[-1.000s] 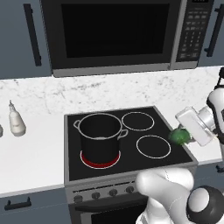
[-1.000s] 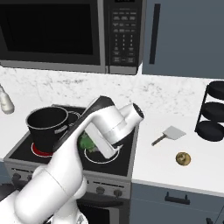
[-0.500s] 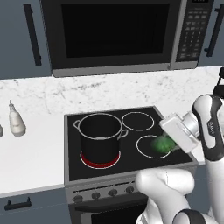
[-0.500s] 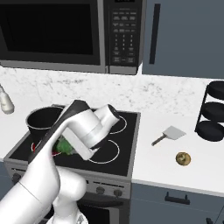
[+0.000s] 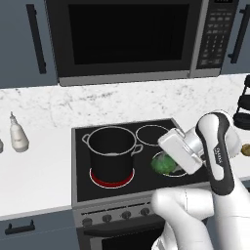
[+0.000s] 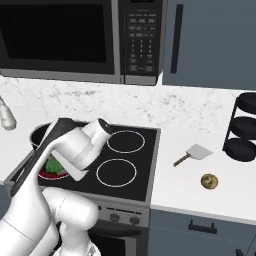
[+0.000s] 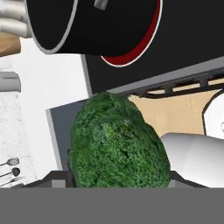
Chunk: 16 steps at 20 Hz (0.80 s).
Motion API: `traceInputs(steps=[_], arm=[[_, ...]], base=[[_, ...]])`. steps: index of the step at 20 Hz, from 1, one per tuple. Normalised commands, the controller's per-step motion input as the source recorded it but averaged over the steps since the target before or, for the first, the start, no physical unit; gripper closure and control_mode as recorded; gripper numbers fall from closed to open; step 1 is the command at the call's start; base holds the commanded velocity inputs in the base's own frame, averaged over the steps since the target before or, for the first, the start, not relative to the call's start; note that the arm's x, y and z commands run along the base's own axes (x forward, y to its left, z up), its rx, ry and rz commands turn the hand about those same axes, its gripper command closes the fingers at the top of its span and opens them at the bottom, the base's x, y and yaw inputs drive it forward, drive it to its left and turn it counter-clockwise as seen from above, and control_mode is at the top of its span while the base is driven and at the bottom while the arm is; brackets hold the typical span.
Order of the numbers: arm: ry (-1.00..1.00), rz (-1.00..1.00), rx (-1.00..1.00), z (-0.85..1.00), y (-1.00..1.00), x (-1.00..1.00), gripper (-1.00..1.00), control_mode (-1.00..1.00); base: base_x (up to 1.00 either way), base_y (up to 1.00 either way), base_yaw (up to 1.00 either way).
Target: Put the onion and broccoli in the pot. Retrieve the spatula and lightly stir the vegetables in the pot.
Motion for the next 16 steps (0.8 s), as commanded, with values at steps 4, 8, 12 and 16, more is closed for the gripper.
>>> traceInputs(steps=[4, 8, 12, 16], arm=[[-0.06, 0.0, -0.02, 0.39, 0.26, 0.0, 1.0, -1.0], [-0.15, 0.0, -0.02, 0.51, 0.38, 0.04, 1.0, -1.0], [-0.03, 0.0, 0.0, 0.61, 0.17, 0.19, 1.0, -1.0], [0.0, 0.0, 0.0, 0.49, 0.07, 0.25, 1.0, -1.0]], base=[[0.0, 0.0, 0.0], [0.0, 0.0, 0.0], [0.0, 0.0, 0.0], [0.0, 0.0, 0.0]])
